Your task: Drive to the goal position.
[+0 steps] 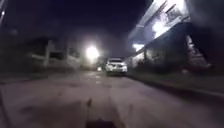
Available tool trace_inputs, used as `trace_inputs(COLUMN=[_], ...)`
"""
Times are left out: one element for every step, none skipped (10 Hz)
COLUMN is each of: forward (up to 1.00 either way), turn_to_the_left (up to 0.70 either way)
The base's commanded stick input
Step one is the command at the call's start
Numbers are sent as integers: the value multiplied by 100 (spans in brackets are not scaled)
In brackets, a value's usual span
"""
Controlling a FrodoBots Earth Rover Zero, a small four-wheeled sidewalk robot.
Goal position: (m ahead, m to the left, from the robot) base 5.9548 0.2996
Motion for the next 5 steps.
trace_inputs(forward=[70, 70, 70, 70, 70], turn_to_the_left=[0, 0, 0, 0, 0])
